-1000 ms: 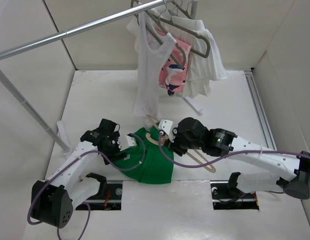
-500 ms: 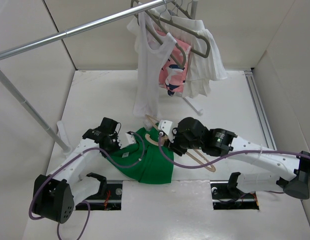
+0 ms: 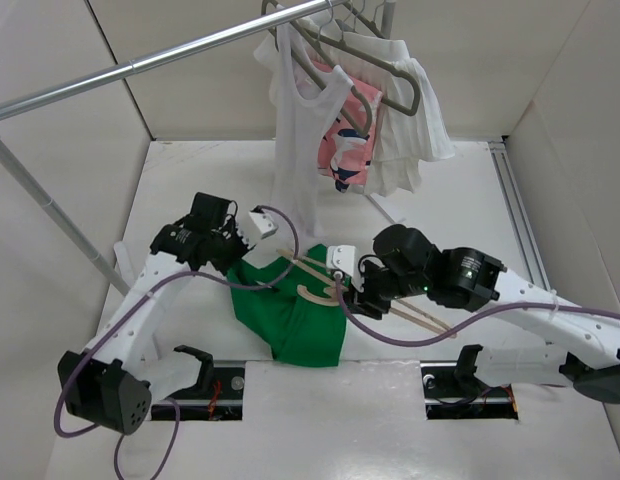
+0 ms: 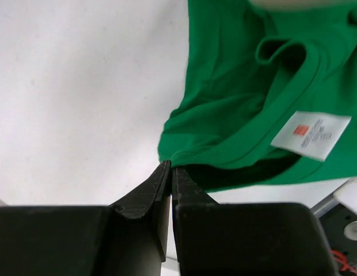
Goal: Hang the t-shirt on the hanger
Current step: Place tshirt on hanger
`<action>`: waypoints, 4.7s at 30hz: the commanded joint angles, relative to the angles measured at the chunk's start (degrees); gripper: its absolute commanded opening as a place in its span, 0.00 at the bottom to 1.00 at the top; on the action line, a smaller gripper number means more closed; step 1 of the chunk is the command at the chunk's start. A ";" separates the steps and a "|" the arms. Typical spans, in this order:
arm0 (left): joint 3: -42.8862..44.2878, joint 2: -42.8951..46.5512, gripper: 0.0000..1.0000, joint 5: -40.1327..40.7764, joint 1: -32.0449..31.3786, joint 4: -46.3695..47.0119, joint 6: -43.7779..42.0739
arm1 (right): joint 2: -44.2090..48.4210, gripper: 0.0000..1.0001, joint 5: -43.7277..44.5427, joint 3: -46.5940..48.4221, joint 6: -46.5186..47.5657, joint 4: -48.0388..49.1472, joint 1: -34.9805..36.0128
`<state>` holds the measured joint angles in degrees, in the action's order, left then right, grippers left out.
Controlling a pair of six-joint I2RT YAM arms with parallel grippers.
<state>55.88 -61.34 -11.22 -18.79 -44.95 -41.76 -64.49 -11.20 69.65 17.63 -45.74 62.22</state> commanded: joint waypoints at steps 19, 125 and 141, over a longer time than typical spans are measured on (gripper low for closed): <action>11.27 -11.52 0.00 0.24 -3.10 -5.05 14.07 | -4.50 0.00 -20.72 3.12 1.01 8.55 1.50; -2.00 -13.80 0.35 -23.40 7.27 11.73 -77.25 | -11.45 0.00 -1.28 -24.03 -1.81 62.35 -0.69; 1.61 -6.26 0.29 -42.14 5.95 -12.72 -81.21 | -12.68 0.00 -0.40 -19.73 -3.48 62.35 -1.75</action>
<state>57.67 -69.58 -49.67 -12.01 -50.87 -113.51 -78.02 -12.27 45.36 15.05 11.97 61.12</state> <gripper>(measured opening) 0.291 0.450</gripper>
